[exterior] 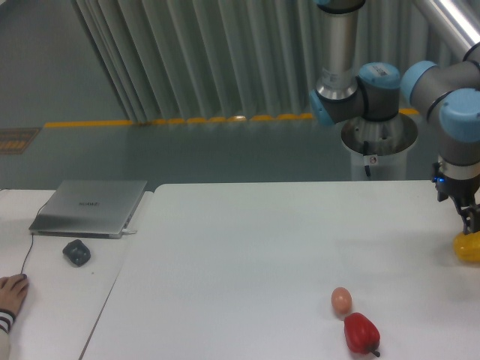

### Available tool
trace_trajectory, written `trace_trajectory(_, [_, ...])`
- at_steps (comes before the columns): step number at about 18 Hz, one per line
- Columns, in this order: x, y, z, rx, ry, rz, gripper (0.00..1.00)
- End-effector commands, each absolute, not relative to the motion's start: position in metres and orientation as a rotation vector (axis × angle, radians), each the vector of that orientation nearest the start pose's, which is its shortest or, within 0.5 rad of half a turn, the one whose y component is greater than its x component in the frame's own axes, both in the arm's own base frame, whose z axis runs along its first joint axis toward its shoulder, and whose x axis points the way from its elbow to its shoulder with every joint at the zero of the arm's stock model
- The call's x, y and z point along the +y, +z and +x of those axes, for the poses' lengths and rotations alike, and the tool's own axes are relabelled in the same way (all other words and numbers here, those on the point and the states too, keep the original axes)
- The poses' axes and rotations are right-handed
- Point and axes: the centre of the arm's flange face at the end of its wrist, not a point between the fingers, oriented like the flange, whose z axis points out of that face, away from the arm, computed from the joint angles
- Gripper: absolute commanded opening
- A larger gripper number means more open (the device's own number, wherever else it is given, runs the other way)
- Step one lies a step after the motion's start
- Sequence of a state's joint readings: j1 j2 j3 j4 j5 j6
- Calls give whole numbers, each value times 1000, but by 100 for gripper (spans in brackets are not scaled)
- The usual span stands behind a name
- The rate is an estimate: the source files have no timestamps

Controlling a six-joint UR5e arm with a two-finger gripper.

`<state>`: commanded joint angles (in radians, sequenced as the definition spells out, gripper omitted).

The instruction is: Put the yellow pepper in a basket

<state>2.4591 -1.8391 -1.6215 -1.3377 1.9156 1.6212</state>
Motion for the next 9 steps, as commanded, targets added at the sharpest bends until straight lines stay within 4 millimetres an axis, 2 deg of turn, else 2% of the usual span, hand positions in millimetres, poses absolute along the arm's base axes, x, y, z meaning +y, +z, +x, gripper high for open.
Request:
trace_trajectory(3, [450, 350, -391, 1290, 100, -3240, 100])
trace_trajectory(9, [458, 337, -401, 1443, 169, -3167, 100])
